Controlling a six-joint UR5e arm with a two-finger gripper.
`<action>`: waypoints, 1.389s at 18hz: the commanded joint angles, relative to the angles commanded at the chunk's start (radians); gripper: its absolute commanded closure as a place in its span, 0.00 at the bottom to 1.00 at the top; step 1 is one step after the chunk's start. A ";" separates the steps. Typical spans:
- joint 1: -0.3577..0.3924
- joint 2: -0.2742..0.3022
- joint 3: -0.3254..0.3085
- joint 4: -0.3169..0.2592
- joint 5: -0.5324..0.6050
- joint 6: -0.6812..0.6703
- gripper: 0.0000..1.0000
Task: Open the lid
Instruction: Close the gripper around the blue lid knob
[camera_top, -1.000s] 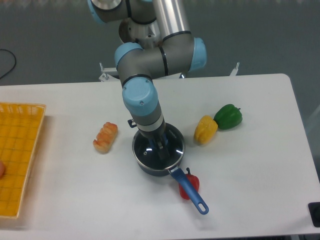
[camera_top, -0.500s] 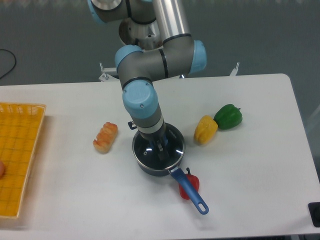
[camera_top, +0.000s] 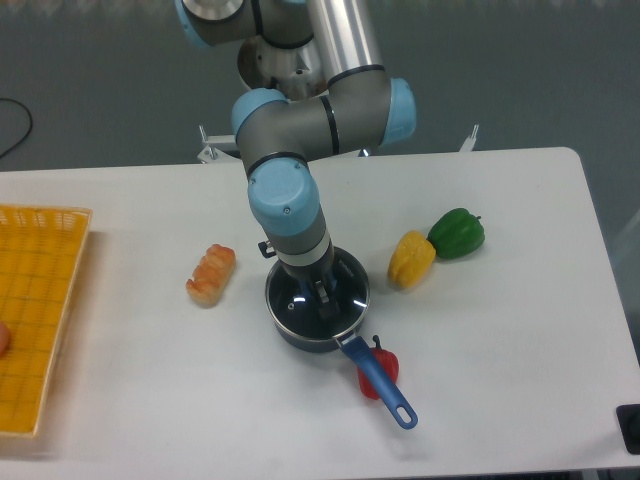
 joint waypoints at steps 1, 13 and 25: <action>0.000 0.000 0.000 0.000 0.000 0.002 0.17; -0.003 -0.003 -0.006 -0.005 0.002 0.000 0.35; 0.003 0.005 0.024 -0.044 -0.008 0.003 0.37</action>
